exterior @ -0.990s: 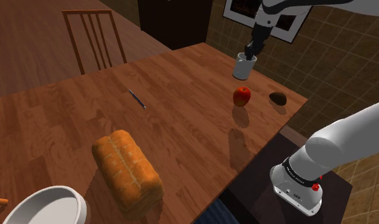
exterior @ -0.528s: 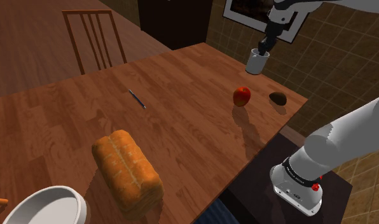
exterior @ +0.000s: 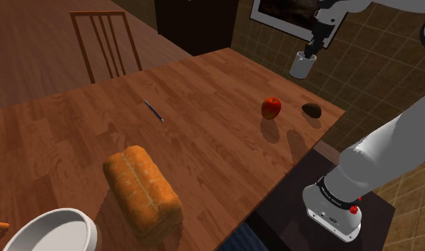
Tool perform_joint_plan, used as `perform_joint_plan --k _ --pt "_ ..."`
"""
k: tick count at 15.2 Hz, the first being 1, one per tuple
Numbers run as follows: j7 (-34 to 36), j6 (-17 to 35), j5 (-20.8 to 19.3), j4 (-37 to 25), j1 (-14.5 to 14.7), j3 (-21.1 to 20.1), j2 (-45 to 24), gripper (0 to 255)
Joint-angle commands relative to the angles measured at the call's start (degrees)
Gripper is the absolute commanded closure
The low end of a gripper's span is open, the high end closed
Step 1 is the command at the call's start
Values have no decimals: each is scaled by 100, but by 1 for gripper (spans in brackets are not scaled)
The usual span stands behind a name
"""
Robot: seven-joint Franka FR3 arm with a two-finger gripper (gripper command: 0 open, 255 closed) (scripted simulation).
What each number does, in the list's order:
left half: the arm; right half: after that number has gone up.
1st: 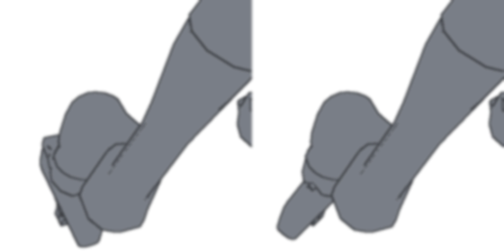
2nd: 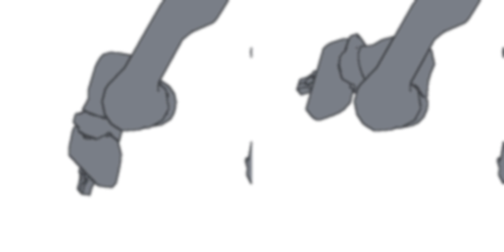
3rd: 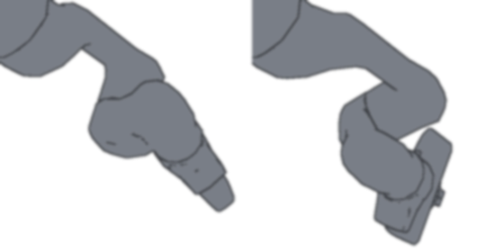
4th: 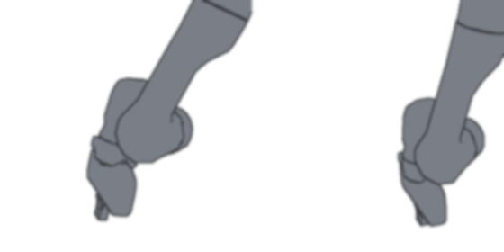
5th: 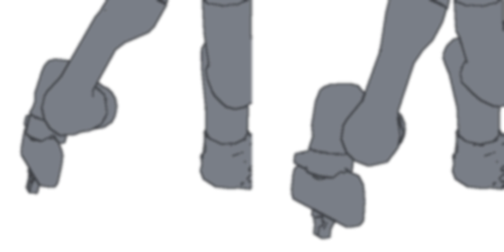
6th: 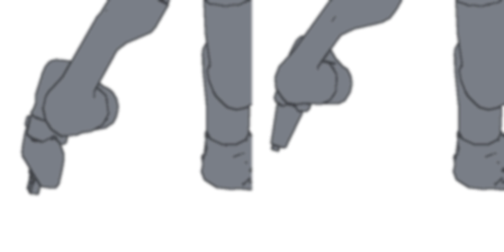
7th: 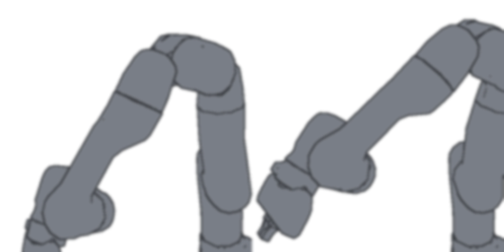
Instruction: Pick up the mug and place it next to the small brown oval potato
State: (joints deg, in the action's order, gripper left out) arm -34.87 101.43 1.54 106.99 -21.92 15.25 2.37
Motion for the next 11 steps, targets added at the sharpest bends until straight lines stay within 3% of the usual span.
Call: perform_joint_plan --k 1,8,11 --pt "-297 -45 49 -280 -130 147 -252 255" --pt "-1255 -377 372 -1588 -672 542 -1325 255" --pt "-1321 -254 401 -1537 -713 555 -1406 255"
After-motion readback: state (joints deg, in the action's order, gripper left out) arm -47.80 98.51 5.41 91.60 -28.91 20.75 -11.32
